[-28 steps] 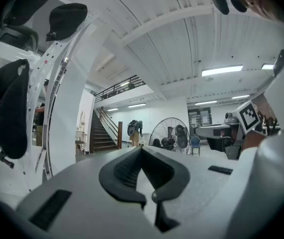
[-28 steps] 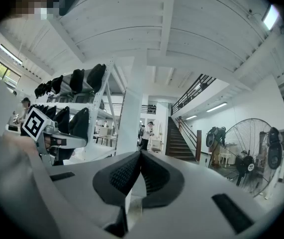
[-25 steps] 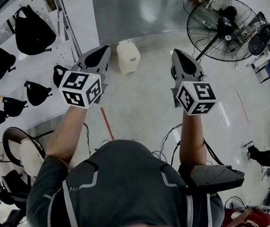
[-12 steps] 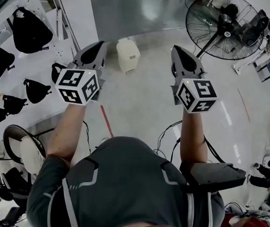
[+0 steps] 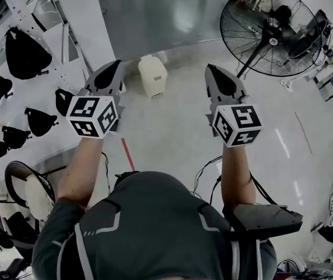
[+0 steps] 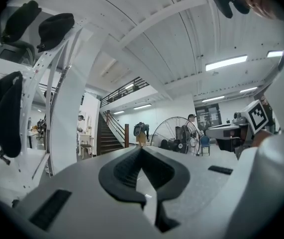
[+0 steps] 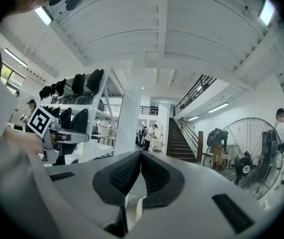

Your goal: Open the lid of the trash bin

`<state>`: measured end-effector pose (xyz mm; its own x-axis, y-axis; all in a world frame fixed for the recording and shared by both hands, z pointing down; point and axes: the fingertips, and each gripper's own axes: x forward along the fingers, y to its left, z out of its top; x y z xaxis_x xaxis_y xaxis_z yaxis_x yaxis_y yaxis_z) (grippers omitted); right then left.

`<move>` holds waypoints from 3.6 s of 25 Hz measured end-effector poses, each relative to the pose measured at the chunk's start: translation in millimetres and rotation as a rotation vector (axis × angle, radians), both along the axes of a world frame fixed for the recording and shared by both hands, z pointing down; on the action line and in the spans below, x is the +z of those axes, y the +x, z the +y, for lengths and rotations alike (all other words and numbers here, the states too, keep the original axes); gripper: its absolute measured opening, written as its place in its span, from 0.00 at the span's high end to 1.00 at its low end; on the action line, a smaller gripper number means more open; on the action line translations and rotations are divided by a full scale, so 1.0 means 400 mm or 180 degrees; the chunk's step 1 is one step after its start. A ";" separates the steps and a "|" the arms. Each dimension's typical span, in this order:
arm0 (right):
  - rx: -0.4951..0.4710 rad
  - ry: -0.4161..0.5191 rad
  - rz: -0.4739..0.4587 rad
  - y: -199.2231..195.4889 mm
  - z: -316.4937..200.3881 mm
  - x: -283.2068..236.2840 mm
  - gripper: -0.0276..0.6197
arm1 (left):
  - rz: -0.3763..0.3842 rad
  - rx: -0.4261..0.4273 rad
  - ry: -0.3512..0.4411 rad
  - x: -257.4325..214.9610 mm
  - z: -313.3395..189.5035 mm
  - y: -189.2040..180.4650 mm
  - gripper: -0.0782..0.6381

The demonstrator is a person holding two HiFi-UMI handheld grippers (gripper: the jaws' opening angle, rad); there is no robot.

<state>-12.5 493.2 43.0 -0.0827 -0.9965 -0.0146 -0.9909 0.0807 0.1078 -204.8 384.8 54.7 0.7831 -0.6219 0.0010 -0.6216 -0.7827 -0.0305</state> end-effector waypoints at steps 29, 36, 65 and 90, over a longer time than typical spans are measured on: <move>0.0290 -0.0168 -0.0016 0.128 -0.574 0.025 0.92 | -0.0037 0.0288 -0.0026 0.049 -0.601 0.099 0.88; 0.0360 -0.0208 0.0007 0.115 -0.718 0.021 0.92 | 0.0061 0.0320 -0.0070 0.054 -0.744 0.079 0.88; -0.0672 -0.0260 -0.0136 0.449 -1.384 0.154 0.91 | -0.0087 -0.0399 -0.0348 0.182 -1.201 0.394 0.88; -0.0692 -0.1545 -0.0291 0.475 -1.747 0.728 0.72 | -0.0613 -0.0525 -0.1496 0.753 -1.489 0.413 0.72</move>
<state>177.5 -205.5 334.3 -0.3079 -0.8505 0.4264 -0.9494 0.3041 -0.0789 -39.6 -210.7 355.9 0.6331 -0.6347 0.4431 -0.7553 -0.6318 0.1742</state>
